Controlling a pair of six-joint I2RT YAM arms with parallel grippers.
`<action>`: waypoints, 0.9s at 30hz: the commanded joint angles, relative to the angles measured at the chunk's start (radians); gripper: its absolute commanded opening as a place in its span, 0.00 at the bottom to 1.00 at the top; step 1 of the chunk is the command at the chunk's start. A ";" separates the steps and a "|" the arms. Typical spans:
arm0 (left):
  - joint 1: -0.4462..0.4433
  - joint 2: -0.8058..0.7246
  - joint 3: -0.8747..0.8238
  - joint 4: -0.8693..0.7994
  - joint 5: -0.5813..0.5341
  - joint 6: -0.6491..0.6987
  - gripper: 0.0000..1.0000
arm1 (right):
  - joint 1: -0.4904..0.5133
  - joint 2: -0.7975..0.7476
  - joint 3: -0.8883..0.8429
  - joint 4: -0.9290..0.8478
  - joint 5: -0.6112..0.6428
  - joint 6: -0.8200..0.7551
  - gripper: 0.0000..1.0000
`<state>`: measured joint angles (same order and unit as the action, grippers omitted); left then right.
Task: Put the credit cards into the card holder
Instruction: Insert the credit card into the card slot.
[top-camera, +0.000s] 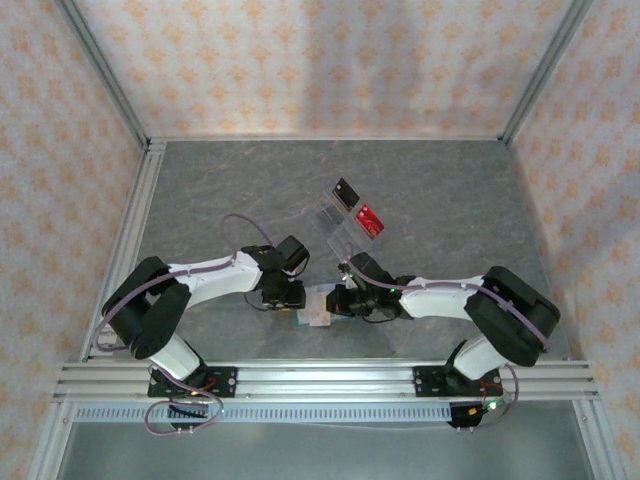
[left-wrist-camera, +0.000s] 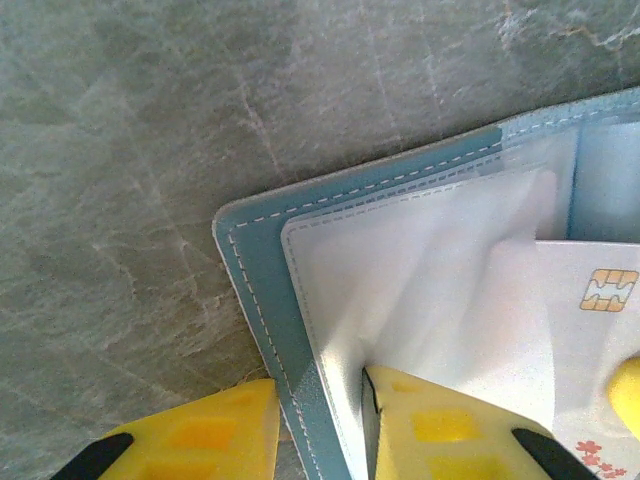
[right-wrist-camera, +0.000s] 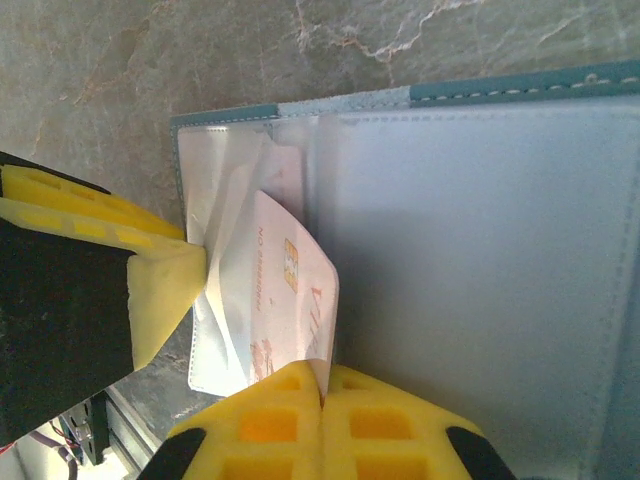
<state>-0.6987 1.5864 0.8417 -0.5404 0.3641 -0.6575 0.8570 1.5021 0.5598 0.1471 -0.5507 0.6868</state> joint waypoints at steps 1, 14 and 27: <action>-0.007 0.038 -0.025 -0.049 -0.031 -0.016 0.28 | 0.005 0.004 -0.028 -0.115 0.029 -0.017 0.00; -0.007 0.021 -0.039 -0.037 -0.018 -0.016 0.29 | -0.010 0.049 0.044 -0.161 -0.014 -0.062 0.00; -0.006 -0.036 -0.056 -0.045 -0.004 -0.017 0.35 | -0.048 0.112 0.165 -0.296 -0.054 -0.170 0.00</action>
<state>-0.6987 1.5639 0.8192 -0.5255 0.3656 -0.6647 0.8227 1.5890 0.7151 -0.0288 -0.6403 0.5678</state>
